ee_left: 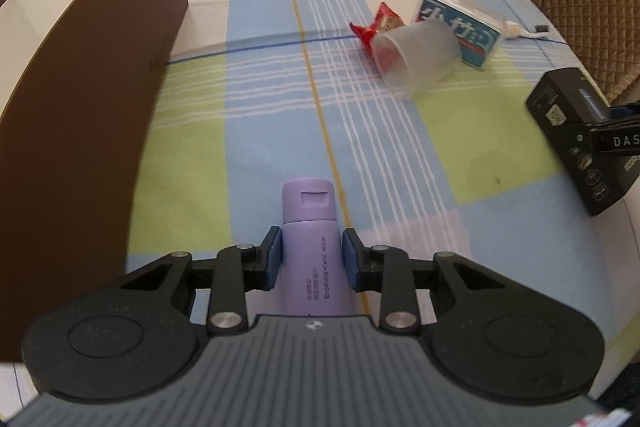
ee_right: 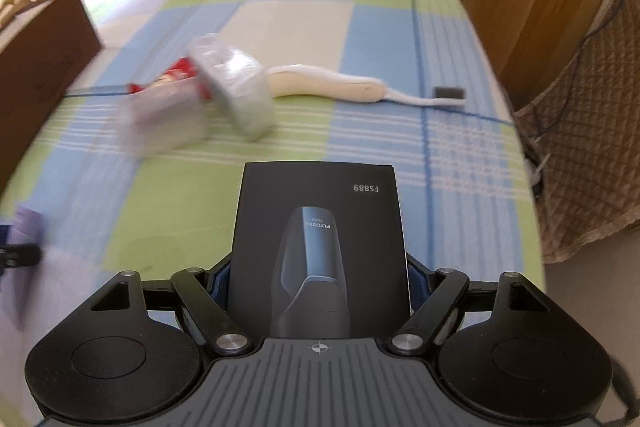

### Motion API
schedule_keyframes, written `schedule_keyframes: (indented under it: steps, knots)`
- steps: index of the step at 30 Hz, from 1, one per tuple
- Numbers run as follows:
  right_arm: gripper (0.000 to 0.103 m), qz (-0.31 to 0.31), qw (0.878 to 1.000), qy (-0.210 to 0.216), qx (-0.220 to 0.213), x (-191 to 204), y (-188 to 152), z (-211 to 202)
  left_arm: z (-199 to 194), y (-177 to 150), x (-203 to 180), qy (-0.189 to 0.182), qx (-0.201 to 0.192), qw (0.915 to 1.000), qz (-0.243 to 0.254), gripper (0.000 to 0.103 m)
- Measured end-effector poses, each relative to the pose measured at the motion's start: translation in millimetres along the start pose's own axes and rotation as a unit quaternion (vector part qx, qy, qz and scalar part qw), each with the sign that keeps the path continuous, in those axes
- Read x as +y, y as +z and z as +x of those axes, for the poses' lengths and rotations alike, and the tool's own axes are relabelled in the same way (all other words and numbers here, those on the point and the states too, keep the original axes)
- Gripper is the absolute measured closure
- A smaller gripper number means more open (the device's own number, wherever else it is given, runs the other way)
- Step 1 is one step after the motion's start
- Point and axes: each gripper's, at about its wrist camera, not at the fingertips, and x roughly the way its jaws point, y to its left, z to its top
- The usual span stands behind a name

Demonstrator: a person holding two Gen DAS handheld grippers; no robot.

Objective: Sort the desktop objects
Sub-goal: 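Lift and carry the lavender tube and shaver box over the open box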

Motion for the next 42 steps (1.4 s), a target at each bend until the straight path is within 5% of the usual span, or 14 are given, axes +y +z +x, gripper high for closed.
schedule_keyframes:
  steps: [12,25,42]
  knots:
    - [0.027,-0.054,0.996,0.059,-0.029,54.2,0.3,-28.4,-53.3,-14.8,-1.5,-0.021,-0.064,0.9976,-0.014,0.076]
    - [0.027,-0.086,0.992,0.077,-0.055,90.7,19.5,-38.8,-109.6,-1.8,7.1,-0.032,-0.143,0.9891,-0.016,0.077]
    - [0.027,-0.129,0.974,0.150,-0.113,184.9,75.7,-62.4,-185.2,22.4,84.8,0.009,-0.236,0.9708,-0.043,0.076]
